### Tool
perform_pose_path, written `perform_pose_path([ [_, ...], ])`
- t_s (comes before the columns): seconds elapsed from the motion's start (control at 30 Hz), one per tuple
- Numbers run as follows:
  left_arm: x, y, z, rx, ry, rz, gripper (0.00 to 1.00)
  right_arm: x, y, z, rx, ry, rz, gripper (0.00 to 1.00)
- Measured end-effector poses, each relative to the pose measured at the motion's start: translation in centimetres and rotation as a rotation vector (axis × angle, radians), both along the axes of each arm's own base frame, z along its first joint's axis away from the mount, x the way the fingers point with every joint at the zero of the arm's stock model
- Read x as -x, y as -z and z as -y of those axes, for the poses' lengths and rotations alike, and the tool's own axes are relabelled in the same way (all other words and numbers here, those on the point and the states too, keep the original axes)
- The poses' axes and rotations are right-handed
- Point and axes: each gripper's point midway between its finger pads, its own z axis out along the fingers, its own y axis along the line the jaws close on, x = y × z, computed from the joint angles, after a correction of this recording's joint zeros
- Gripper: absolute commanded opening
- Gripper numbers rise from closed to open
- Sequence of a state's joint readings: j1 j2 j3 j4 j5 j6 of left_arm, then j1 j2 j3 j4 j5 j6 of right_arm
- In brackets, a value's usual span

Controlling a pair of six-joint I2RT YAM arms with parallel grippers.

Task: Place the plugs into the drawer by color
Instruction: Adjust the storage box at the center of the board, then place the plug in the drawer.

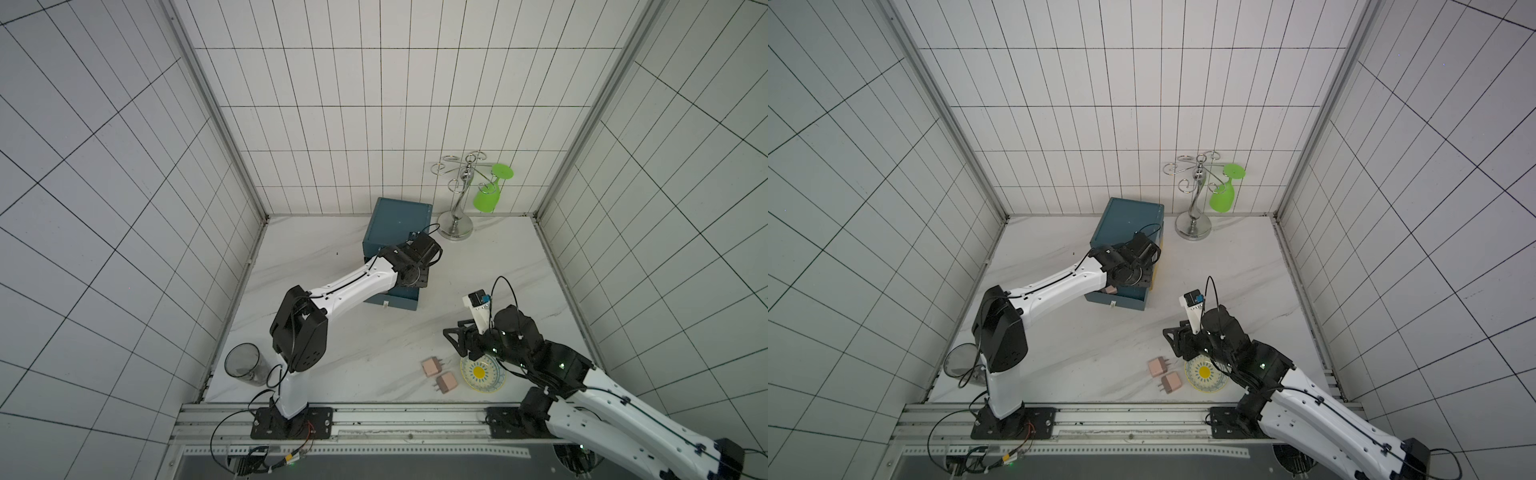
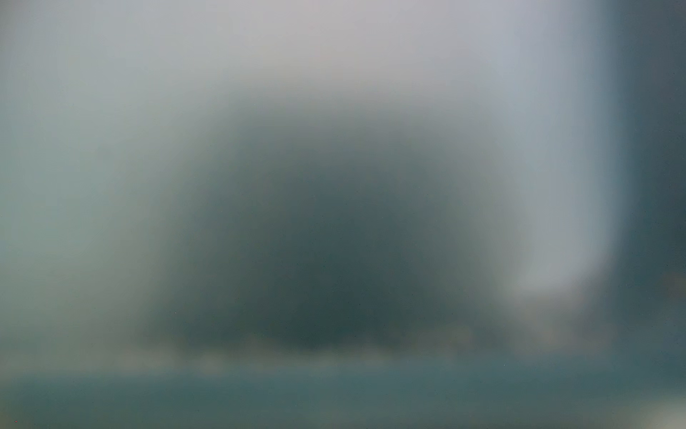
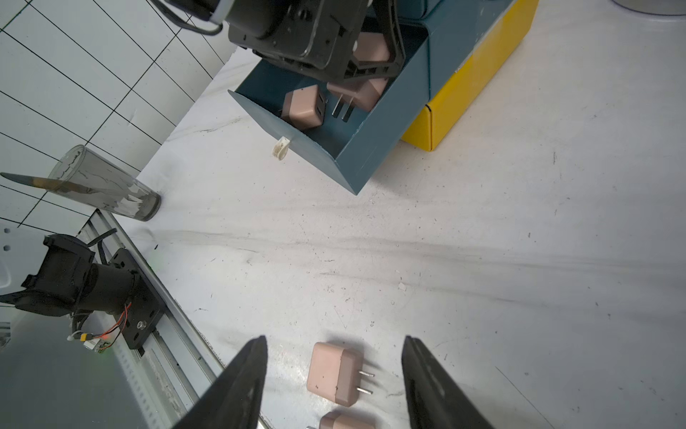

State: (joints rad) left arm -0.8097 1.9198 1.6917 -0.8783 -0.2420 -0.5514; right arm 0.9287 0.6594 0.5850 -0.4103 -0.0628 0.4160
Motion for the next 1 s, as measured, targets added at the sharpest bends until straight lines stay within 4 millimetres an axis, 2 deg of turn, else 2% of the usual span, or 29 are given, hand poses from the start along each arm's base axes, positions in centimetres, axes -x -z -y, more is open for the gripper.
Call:
perform_pose_path([
  [0.13, -0.5, 0.0, -1.0, 0.006, -0.021, 0.017, 0.0, -0.1, 0.1, -0.1, 0.004, 0.0, -0.003, 0.62],
  [0.3, 0.8, -0.2, -2.4, 0.048, -0.004, 0.008, 0.0, -0.7, 1.4, 0.0, 0.058, 0.023, -0.05, 0.62],
  [0.37, 1.0, -0.6, -2.2, 0.066, 0.007, 0.008, 0.0, -1.5, 1.0, -0.1, 0.076, 0.038, -0.095, 0.6],
  [0.47, 1.3, -1.1, -1.7, 0.094, 0.025, 0.003, 0.0, -3.2, -1.0, -1.4, 0.052, 0.042, -0.125, 0.6],
  [0.53, 1.8, -1.5, -1.7, 0.099, 0.032, 0.014, 0.0, -3.6, -1.8, -2.0, 0.025, 0.032, -0.12, 0.6],
  [0.7, 4.3, -3.2, -1.8, 0.11, 0.069, 0.057, 0.0, -3.9, -0.8, -3.0, 0.025, 0.007, -0.158, 0.6],
  [0.77, 4.5, -3.7, -1.7, 0.12, 0.076, 0.065, 0.0, -4.2, -0.3, -3.1, 0.033, 0.01, -0.17, 0.59],
  [0.87, 4.4, -3.0, -1.7, 0.112, 0.078, 0.046, 0.0, -4.6, -0.1, -3.0, 0.032, 0.022, -0.172, 0.59],
  [1.0, 4.0, -0.8, -1.5, 0.077, 0.076, 0.004, 0.0, -5.0, 0.0, -2.6, 0.023, 0.037, -0.166, 0.59],
])
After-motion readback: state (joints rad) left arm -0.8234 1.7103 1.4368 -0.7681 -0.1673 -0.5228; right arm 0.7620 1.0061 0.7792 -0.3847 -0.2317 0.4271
